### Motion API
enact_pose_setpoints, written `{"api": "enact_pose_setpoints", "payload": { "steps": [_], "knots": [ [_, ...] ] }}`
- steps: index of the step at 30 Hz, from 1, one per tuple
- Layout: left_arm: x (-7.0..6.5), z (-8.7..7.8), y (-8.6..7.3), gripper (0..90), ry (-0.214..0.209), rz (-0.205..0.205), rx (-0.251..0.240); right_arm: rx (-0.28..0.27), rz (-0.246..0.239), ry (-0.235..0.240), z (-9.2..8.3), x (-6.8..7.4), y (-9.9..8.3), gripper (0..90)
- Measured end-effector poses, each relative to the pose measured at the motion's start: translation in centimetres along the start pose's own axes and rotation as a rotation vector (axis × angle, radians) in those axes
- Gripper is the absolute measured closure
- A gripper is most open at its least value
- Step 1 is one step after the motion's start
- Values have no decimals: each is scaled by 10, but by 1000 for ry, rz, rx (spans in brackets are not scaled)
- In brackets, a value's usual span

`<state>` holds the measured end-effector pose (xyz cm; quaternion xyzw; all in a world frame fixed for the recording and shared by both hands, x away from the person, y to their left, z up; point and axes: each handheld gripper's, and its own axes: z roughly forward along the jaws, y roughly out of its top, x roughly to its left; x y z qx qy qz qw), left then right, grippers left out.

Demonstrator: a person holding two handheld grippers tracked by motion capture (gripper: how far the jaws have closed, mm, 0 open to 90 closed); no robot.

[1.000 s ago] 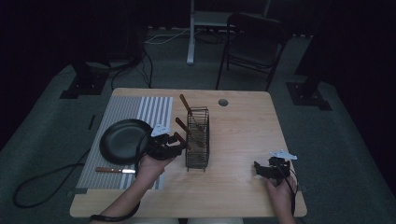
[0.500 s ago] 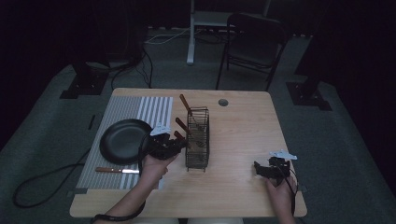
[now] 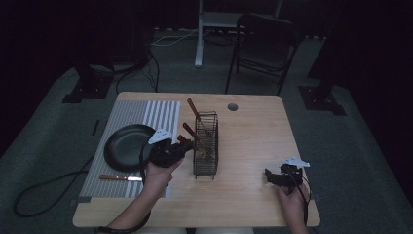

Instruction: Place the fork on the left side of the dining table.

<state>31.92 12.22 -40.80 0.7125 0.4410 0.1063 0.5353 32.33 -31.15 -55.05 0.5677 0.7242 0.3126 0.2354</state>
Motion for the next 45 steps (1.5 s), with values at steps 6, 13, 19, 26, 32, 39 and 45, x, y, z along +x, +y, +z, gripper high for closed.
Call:
{"api": "enact_pose_setpoints", "payload": {
  "steps": [6, 13, 19, 26, 32, 39, 45],
  "knots": [
    [-7, -19, 15, 804, -7, 29, -49, 0, -3, 0, 0, 0, 0, 114],
    [-5, -37, 29, 805, 4, 31, -89, 0, -4, 0, 0, 0, 0, 114],
    [-3, -50, 31, 805, 26, 38, -102, -1, -4, -1, 0, 0, 0, 114],
    [5, -68, 36, 805, 53, 35, -128, 0, -3, -1, 0, 0, 0, 114],
    [23, -81, 38, 804, 109, 14, -159, -1, -4, -1, 0, 0, 0, 114],
    [51, -82, 36, 805, 191, -24, -163, 1, -3, 0, 0, 0, 0, 114],
    [78, -77, 32, 805, 241, -77, -166, -1, -2, 0, 0, 0, 0, 114]
  ]
}}
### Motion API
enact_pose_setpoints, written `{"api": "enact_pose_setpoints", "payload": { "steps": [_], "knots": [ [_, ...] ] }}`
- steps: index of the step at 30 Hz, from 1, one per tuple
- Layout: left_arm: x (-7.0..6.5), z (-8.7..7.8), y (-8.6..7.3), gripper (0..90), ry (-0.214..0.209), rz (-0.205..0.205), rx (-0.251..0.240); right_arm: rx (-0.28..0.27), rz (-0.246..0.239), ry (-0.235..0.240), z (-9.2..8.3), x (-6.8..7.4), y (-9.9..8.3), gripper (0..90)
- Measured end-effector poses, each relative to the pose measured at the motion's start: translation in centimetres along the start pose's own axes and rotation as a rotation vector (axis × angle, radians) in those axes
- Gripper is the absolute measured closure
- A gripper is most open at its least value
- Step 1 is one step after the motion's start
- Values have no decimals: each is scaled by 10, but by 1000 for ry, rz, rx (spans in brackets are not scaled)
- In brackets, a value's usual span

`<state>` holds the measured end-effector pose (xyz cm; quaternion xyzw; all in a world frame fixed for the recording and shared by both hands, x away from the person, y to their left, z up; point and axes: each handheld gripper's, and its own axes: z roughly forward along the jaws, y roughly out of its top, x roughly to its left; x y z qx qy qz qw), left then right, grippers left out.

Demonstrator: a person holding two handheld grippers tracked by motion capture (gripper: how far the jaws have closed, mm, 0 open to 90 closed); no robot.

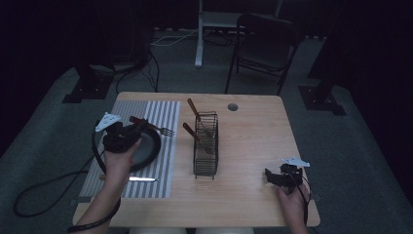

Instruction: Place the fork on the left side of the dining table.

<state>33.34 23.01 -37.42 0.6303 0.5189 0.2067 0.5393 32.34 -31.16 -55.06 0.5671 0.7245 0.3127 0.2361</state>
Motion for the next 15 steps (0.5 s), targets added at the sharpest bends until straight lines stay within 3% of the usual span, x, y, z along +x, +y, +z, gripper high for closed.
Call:
{"api": "enact_pose_setpoints", "payload": {
  "steps": [7, 13, 15],
  "knots": [
    [28, 13, -4, 805, 43, -81, -18, 0, 0, 0, 0, 0, 0, 114],
    [47, 30, -9, 805, 56, -110, -26, 1, -1, -1, 0, 0, 0, 114],
    [53, 37, -9, 805, 79, -123, -14, 1, -2, -1, 0, 0, 0, 114]
  ]
}}
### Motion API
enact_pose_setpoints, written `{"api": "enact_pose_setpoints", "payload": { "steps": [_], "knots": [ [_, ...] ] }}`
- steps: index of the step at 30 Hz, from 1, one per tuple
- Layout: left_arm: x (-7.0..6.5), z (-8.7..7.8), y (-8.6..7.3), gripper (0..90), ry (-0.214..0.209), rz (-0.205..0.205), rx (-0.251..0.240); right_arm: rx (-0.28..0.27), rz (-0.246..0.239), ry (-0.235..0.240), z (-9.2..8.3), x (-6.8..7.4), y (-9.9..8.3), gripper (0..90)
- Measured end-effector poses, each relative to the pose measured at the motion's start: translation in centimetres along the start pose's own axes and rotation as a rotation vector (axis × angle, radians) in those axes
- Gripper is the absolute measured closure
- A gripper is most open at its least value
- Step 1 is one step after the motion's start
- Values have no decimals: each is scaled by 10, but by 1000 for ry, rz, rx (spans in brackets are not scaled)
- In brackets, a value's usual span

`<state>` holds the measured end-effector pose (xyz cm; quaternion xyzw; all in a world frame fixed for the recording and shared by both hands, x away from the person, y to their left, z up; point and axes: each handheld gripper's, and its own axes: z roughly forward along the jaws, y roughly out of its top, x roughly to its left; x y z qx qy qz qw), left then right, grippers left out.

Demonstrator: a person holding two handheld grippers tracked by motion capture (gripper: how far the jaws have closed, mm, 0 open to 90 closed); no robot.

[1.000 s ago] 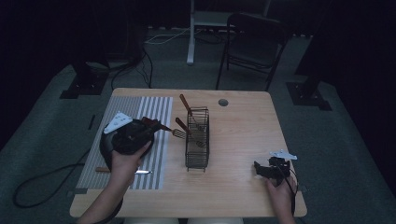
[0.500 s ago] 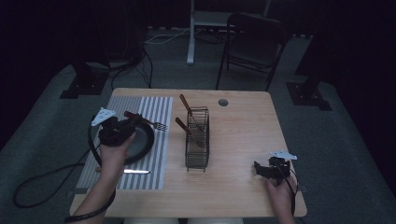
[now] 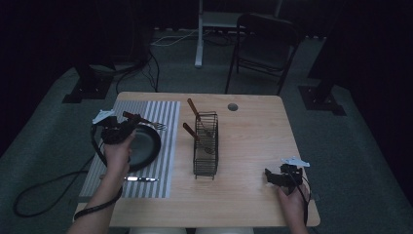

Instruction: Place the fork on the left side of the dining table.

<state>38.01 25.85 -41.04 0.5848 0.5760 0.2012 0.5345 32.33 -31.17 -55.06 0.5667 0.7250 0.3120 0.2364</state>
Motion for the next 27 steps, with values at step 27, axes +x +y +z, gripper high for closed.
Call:
{"api": "enact_pose_setpoints", "payload": {
  "steps": [27],
  "knots": [
    [67, 70, 13, 804, 105, -164, 23, 0, 0, 0, 0, 0, 0, 114]
  ]
}}
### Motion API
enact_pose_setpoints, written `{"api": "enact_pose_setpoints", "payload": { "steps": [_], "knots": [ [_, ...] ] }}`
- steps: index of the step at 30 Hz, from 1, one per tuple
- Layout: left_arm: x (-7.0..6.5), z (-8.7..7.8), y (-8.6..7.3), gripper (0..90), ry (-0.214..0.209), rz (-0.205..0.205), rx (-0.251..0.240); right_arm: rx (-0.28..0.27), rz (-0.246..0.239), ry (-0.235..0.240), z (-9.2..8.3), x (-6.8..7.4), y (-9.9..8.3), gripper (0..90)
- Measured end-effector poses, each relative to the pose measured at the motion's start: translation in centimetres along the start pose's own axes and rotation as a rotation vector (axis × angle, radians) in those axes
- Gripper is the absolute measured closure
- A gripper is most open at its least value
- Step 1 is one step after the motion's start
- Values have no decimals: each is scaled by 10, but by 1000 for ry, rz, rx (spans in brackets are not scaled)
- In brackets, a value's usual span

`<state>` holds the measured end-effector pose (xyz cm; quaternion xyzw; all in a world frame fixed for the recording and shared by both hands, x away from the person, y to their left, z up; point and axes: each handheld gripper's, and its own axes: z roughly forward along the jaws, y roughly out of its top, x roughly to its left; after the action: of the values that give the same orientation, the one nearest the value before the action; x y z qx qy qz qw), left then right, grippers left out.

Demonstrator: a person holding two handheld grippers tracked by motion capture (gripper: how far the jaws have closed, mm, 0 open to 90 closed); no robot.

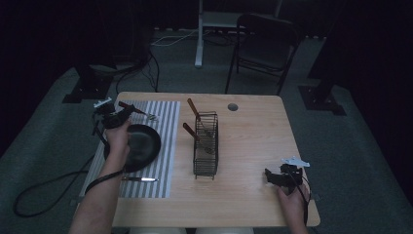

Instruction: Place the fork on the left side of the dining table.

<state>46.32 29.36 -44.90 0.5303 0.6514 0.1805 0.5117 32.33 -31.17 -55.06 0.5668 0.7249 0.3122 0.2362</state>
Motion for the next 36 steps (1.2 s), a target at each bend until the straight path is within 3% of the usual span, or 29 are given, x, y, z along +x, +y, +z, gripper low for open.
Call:
{"api": "enact_pose_setpoints", "payload": {
  "steps": [3, 9, 13, 18, 21, 23, 28, 31, 33, 36],
  "knots": [
    [3, 7, -2, 804, 5, -1, 16, 0, 0, 0, 0, 0, 0, 115],
    [13, 21, -9, 805, -4, -50, 32, 0, 0, 0, 0, 0, 0, 114],
    [18, 29, -13, 805, -34, -86, 36, 0, 0, 0, 0, 0, 0, 114],
    [22, 34, -11, 804, -53, -84, 36, 0, 0, 0, 0, 0, 0, 114],
    [30, 35, -10, 801, -60, -127, 54, 0, 0, 0, 0, 0, 0, 114],
    [33, 36, -11, 779, -25, -118, 62, 0, 1, 0, 0, 0, 0, 114],
    [40, 40, -15, 670, 7, -126, 92, 0, 0, 0, 0, 0, 0, 114],
    [44, 43, -16, 604, 22, -152, 118, 0, 0, 0, 0, 0, 0, 114],
    [46, 44, -17, 509, 36, -170, 116, 0, 1, 0, 0, 0, 0, 115],
    [46, 47, -17, 506, 72, -158, 133, 0, 0, 0, 0, 0, 0, 115]
  ]
}}
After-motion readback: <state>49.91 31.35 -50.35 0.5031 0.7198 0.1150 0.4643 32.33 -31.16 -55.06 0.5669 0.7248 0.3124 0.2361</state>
